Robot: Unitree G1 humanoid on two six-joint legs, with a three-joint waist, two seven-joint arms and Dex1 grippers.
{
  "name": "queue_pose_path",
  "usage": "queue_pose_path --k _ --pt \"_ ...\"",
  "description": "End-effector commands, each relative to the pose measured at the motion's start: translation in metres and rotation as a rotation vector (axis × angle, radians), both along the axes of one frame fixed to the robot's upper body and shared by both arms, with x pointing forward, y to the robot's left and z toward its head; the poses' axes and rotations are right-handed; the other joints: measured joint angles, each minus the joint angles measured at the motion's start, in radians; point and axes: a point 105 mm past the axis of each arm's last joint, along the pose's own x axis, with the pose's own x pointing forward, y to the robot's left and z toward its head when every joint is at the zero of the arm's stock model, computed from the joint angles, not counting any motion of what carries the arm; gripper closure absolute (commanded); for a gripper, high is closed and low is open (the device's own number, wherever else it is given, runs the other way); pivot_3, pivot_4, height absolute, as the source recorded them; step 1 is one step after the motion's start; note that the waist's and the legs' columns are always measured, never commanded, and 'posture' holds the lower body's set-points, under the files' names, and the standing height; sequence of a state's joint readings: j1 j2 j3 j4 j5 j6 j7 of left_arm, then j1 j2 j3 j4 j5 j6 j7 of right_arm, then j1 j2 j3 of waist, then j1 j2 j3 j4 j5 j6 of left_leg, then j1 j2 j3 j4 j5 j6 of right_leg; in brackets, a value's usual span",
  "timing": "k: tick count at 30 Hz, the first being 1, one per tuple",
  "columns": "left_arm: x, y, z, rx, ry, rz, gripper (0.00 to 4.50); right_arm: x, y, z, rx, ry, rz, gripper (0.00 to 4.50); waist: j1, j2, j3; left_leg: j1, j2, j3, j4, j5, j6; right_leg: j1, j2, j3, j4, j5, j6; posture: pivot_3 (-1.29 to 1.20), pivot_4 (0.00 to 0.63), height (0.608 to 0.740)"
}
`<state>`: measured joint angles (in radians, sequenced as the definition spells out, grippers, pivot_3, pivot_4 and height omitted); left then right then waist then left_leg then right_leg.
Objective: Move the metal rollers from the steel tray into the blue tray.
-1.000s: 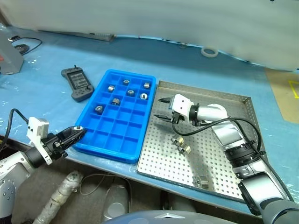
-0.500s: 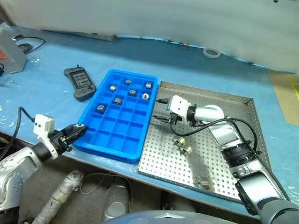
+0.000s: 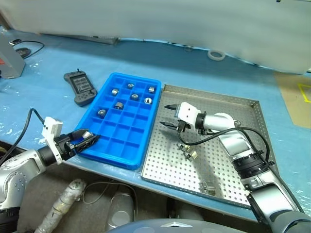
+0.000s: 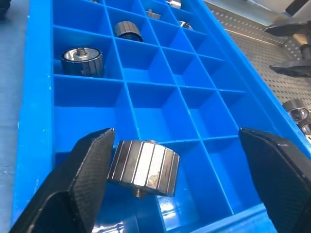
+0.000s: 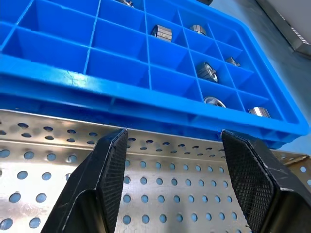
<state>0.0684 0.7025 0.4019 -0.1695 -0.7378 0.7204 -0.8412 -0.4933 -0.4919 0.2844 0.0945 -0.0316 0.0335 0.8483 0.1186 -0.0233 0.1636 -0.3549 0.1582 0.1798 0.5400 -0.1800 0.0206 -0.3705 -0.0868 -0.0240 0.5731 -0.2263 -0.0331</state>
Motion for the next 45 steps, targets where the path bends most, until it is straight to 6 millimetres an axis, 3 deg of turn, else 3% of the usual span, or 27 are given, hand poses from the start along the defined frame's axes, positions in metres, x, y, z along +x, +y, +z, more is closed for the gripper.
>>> queue_pose_path --k 1,9,20,23,25,30,33,36,38,41,45 --pt "0.009 0.012 0.010 0.027 -0.033 0.047 0.31 0.001 -0.005 0.017 0.016 -0.064 -0.015 1.27 0.001 0.000 0.000 0.001 0.000 0.000 0.000 0.000 0.000 0.000 0.000 0.000 0.000 -0.001 0.002 0.13 0.150 0.740" --pt "0.031 0.003 0.032 -0.012 -0.104 0.002 0.31 -0.001 -0.008 0.015 0.015 -0.072 -0.049 1.27 0.000 -0.001 -0.001 -0.004 -0.001 0.000 0.000 0.000 0.000 -0.002 0.000 0.000 -0.001 0.001 -0.002 0.10 0.150 0.740" --pt "0.060 -0.024 0.071 -0.080 -0.228 -0.108 0.31 0.000 -0.023 0.020 0.016 -0.086 -0.123 1.27 -0.030 -0.002 -0.001 -0.006 -0.001 0.000 0.002 0.000 0.000 -0.003 0.000 0.000 0.000 0.002 -0.003 0.01 0.150 0.740" --pt "0.068 -0.049 0.099 -0.134 -0.292 -0.196 0.31 0.000 -0.027 0.022 0.026 -0.092 -0.148 1.27 -0.030 -0.002 -0.001 -0.007 -0.001 0.000 0.002 0.000 -0.001 -0.004 0.000 -0.001 0.000 0.002 -0.003 -0.02 0.150 0.740" --pt "0.075 -0.080 0.115 -0.162 -0.322 -0.304 0.31 0.001 -0.029 0.025 0.045 -0.094 -0.173 1.27 -0.027 -0.002 -0.001 -0.008 -0.001 0.000 0.003 0.001 -0.001 -0.004 0.000 -0.001 0.000 0.002 -0.003 -0.02 0.150 0.740" --pt "0.083 -0.156 0.133 -0.238 -0.347 -0.526 0.31 0.004 -0.045 0.044 0.128 -0.089 -0.252 1.27 -0.031 -0.001 -0.001 -0.009 -0.005 0.000 0.007 0.000 0.001 -0.002 -0.003 0.001 0.000 0.002 -0.003 -0.05 0.150 0.740" --pt "0.077 -0.195 0.131 -0.308 -0.329 -0.648 0.31 -0.001 -0.063 0.049 0.081 -0.085 -0.279 1.27 -0.044 -0.001 -0.001 -0.013 -0.005 0.001 0.009 -0.001 0.002 -0.003 -0.004 0.001 -0.001 0.002 -0.003 -0.09 0.150 0.740" --pt "0.077 -0.221 0.118 -0.311 -0.303 -0.709 0.31 -0.007 -0.082 0.053 0.034 -0.064 -0.301 1.27 -0.054 -0.001 -0.001 -0.013 -0.004 0.000 0.008 0.001 0.007 -0.004 -0.003 0.001 -0.001 0.002 -0.003 -0.14 0.150 0.740" --pt "0.069 -0.235 0.110 -0.314 -0.282 -0.780 0.31 -0.020 -0.094 0.044 -0.044 -0.008 -0.285 1.27 -0.064 -0.001 -0.001 -0.013 -0.004 0.001 0.008 0.000 0.008 -0.004 -0.003 0.000 -0.001 0.002 -0.003 -0.16 0.150 0.740" --pt "0.054 -0.236 0.092 -0.262 -0.252 -0.900 0.31 -0.048 -0.107 0.022 -0.180 0.082 -0.246 1.27 -0.072 -0.001 -0.001 -0.013 -0.003 0.000 0.007 -0.002 0.011 -0.003 -0.003 0.000 -0.002 0.002 -0.003 -0.18 0.150 0.740" --pt "0.055 -0.229 0.080 -0.214 -0.240 -0.917 0.31 -0.067 -0.113 0.014 -0.207 0.144 -0.239 1.27 -0.096 0.001 0.000 -0.011 -0.003 0.001 0.007 -0.002 0.011 -0.002 -0.003 -0.001 -0.003 0.001 -0.003 -0.21 0.150 0.740"
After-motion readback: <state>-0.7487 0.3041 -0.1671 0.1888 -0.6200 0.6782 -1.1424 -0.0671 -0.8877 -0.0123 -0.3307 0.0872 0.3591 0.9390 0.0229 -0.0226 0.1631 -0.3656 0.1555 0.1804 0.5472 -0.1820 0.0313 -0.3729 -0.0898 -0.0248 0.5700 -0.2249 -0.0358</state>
